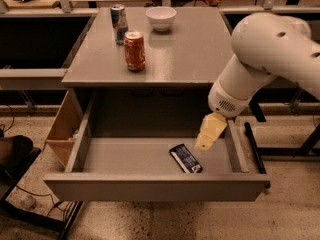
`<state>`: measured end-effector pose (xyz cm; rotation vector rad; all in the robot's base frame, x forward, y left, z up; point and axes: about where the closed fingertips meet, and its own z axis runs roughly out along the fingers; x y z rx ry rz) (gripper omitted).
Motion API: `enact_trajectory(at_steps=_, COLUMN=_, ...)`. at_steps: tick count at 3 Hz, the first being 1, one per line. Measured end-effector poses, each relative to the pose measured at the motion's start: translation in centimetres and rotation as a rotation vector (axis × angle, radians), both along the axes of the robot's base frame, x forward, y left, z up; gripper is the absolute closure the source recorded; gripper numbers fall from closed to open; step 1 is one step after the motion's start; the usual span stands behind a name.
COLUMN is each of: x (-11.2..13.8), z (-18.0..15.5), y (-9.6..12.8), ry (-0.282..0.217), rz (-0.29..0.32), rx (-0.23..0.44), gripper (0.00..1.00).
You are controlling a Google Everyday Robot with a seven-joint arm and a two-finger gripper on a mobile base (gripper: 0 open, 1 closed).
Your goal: Pick rxbar blueberry from top drawer and place on counter
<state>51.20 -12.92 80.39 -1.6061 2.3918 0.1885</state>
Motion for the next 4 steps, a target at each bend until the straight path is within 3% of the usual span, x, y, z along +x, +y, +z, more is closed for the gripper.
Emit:
enact_trajectory(at_steps=1, x=1.2, z=-5.3, y=3.0, ry=0.078, rz=-0.075, rx=0.054, gripper=0.0)
enact_trajectory(at_steps=2, x=2.5, z=-9.2, y=3.5, ry=0.138, rz=-0.195, rx=0.054, gripper=0.0)
enact_trajectory(at_steps=3, x=3.3, z=-12.2, y=3.5, ry=0.186, rz=-0.336, rx=0.02, gripper=0.0)
enact_trajectory(at_steps=4, x=3.1, z=-12.3, y=3.7, ry=0.196, rz=-0.383, rx=0.02, gripper=0.0)
